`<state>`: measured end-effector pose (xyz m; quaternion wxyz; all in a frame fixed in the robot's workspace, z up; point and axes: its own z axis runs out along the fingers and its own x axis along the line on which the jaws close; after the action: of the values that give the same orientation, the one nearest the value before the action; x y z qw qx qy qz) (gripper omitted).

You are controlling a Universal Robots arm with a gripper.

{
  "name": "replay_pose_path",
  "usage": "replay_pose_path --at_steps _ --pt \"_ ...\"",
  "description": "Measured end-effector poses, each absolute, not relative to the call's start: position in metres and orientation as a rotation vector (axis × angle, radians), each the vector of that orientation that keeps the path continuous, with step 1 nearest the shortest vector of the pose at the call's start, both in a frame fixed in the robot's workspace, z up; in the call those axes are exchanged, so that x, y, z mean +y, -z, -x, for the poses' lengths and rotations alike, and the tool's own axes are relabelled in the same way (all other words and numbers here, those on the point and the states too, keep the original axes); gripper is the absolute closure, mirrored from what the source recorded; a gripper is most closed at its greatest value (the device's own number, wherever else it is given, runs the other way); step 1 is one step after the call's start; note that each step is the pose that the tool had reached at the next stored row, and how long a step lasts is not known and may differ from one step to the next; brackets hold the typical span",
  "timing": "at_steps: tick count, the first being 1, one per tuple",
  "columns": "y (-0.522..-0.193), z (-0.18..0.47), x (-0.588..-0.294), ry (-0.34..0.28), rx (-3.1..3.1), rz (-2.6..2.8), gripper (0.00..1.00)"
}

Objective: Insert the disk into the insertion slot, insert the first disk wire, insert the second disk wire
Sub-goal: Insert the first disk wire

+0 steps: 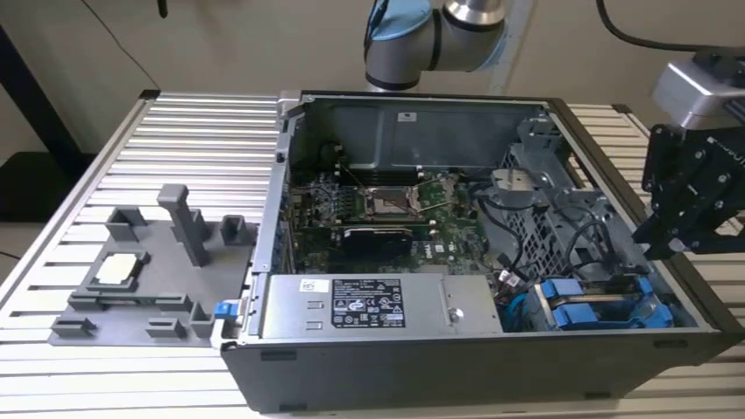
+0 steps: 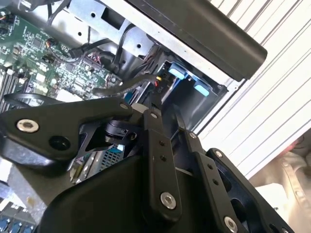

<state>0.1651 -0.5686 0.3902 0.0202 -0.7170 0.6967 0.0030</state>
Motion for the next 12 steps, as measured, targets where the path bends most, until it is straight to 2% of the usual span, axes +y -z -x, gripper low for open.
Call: replay_pose_path --at_steps 7,12 --pt "-0.3965 -0.1651 -0.5686 -0.018 2.157 2.220 0.73" --pt "-0.3965 -0.1650 -0.5686 -0.113 2.112 2.171 0.73"
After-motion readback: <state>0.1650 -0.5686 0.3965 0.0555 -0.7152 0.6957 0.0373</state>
